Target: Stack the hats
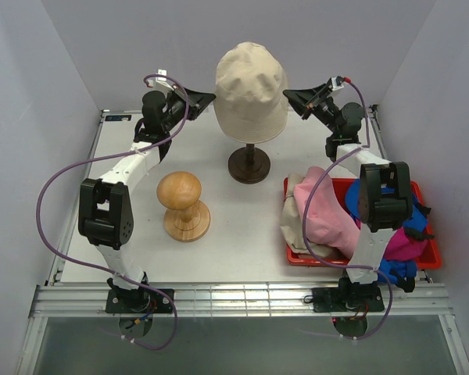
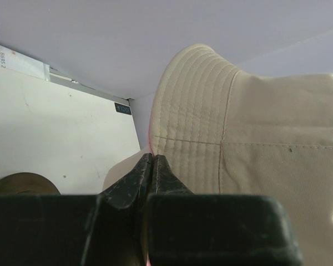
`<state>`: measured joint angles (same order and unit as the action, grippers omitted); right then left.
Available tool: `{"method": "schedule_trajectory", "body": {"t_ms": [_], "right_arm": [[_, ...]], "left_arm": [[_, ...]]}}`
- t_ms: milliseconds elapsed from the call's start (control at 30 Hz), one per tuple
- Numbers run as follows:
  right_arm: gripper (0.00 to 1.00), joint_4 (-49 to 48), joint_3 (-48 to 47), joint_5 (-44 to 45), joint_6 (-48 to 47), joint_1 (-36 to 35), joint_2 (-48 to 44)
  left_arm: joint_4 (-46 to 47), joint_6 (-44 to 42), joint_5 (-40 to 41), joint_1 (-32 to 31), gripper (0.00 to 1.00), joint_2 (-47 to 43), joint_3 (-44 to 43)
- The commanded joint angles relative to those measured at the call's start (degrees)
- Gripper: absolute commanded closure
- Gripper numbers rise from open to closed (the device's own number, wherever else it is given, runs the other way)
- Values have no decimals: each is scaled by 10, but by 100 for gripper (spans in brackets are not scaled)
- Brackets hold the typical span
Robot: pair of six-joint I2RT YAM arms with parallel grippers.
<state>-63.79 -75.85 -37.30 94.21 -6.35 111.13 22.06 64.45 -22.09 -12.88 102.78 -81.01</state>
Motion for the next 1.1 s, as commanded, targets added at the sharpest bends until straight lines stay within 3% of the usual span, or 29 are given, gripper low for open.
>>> {"method": "schedule_trajectory", "body": {"t_ms": [0,300,700,867,1067], "right_arm": [[90,16,17,8,-33,-2,-19],[92,133,36,9,-119,2,-41],[90,201,7,-7,-178,5,-51],[85,227,-14,-10,-192,5,-57],[72,254,-31,-8,-202,5,-66]], "left_arm": [[-20,-17,13,1,100,-19,-4],[-30,-25,20,1,100,-24,11],[-48,-56,20,5,99,-49,13],[-60,-72,28,8,81,-67,13],[-65,-76,23,15,58,-78,8]]}}
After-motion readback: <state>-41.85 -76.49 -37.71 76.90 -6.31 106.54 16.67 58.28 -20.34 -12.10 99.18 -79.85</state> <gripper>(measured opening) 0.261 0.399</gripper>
